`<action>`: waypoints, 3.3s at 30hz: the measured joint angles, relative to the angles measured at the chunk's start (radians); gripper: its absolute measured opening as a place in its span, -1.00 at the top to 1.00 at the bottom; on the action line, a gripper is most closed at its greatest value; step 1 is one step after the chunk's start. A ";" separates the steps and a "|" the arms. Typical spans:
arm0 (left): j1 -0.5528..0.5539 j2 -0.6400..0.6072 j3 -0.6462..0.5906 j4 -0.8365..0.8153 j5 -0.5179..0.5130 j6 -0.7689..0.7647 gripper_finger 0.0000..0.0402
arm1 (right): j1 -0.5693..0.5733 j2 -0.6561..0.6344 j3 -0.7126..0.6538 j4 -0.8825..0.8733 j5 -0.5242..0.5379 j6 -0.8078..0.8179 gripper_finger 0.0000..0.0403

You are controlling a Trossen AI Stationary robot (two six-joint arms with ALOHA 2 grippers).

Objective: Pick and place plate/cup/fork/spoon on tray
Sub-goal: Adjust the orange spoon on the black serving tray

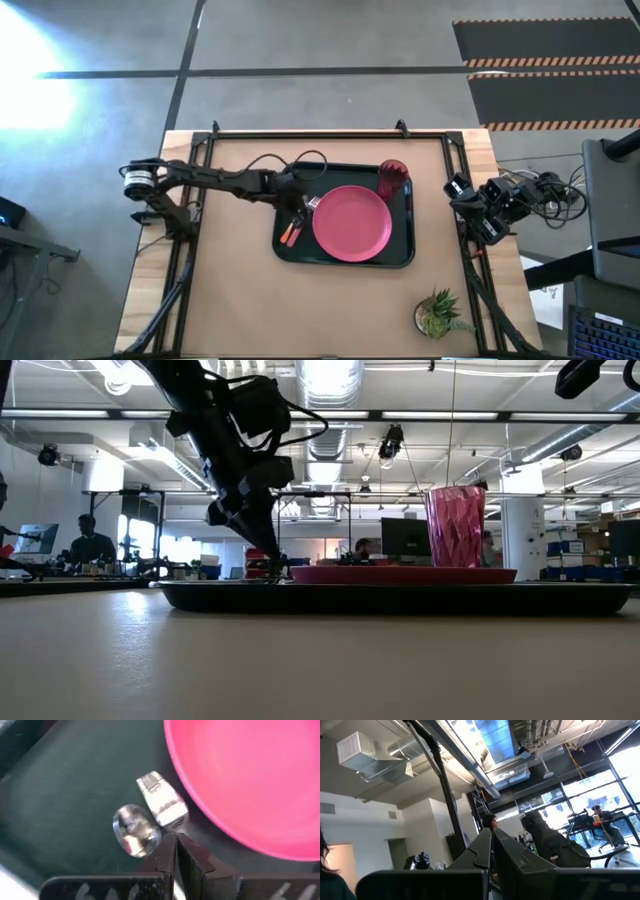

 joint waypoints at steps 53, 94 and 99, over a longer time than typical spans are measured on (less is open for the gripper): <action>0.013 0.064 -0.057 0.081 0.081 -0.033 1.00 | 0.000 0.000 0.001 -0.001 0.026 0.003 0.96; -0.008 0.066 -0.097 0.014 -0.071 -0.206 1.00 | 0.000 0.000 0.000 -0.005 0.026 0.011 0.96; -0.008 0.053 -0.078 0.000 -0.103 -0.201 1.00 | 0.000 0.000 0.000 -0.008 0.026 0.011 0.96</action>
